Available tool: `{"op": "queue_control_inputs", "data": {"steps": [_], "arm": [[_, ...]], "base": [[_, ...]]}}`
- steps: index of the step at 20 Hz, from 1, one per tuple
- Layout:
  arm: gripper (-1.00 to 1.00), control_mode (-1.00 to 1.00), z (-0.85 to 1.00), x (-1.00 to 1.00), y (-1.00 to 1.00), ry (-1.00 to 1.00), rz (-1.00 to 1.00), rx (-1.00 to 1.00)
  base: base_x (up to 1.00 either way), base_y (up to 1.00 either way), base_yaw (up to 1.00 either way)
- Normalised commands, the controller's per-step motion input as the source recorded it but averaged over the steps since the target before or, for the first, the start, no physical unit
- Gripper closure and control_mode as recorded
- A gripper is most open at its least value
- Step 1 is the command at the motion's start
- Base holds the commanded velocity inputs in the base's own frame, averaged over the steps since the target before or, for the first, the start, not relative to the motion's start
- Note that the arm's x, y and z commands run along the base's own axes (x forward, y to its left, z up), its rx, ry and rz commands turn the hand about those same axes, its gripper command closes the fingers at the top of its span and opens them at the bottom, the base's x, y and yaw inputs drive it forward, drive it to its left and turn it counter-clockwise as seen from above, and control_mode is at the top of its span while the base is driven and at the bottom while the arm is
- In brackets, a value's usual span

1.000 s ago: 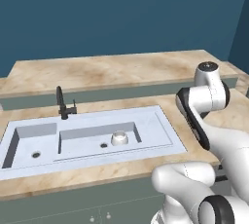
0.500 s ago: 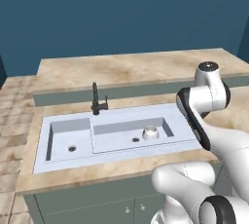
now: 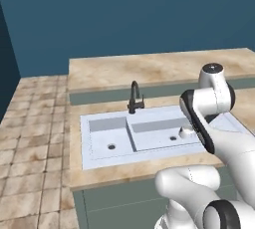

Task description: Move any existing items from the left basin to the right basin for drying. Then move the glass cup from the counter to the left basin of the sink for washing.

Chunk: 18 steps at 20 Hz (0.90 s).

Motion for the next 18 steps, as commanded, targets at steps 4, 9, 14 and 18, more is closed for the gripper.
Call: {"op": "queue_control_inputs", "data": {"steps": [4, 9, 14, 18], "arm": [[1.0, 1.0, 0.0, 0.0, 0.0, 0.0, 0.0, 0.0], [1.0, 1.0, 0.0, 0.0, 0.0, 0.0, 0.0, 0.0], [1.0, -1.0, -0.07, 0.0, 0.14, 0.0, 0.05, 0.01], [1.0, -1.0, -0.24, 0.04, 0.63, 0.06, 0.17, 0.05]], "base": [[-0.02, 0.42, 0.0], [0.0, 0.29, 0.02], [0.0, 0.04, 0.01], [0.0, 0.0, 0.0]]}}
